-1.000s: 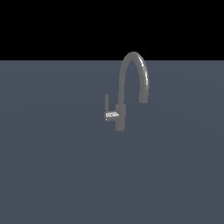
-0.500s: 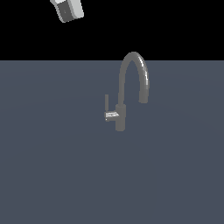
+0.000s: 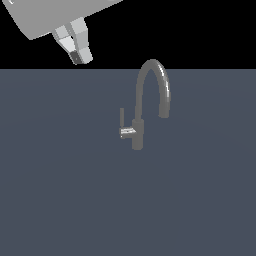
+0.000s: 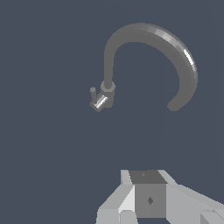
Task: Turn on the faucet by rotating a designated handle.
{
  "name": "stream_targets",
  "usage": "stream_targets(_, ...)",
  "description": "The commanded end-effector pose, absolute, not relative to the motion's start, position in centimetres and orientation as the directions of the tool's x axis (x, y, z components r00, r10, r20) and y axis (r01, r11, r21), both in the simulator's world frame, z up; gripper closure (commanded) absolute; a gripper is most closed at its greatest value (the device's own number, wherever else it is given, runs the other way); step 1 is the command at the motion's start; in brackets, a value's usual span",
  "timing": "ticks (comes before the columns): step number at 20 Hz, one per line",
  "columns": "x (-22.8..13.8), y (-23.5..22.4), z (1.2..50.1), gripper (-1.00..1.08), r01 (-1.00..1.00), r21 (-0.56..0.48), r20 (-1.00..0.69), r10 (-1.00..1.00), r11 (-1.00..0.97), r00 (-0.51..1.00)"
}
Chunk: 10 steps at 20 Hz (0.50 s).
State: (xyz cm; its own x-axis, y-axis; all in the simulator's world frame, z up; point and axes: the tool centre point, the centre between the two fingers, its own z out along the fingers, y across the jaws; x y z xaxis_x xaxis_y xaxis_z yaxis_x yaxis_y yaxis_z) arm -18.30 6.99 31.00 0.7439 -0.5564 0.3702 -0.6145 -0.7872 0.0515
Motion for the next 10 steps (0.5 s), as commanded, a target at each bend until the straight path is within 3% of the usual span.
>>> stream_targets(1, -17.6, 7.3, 30.1, 1.08, -0.641, 0.045, 0.390, -0.577, -0.766, 0.717)
stream_targets(10, -15.0, 7.9, 27.2, 1.08, -0.722, 0.025, 0.451, -0.637, -0.692, 0.625)
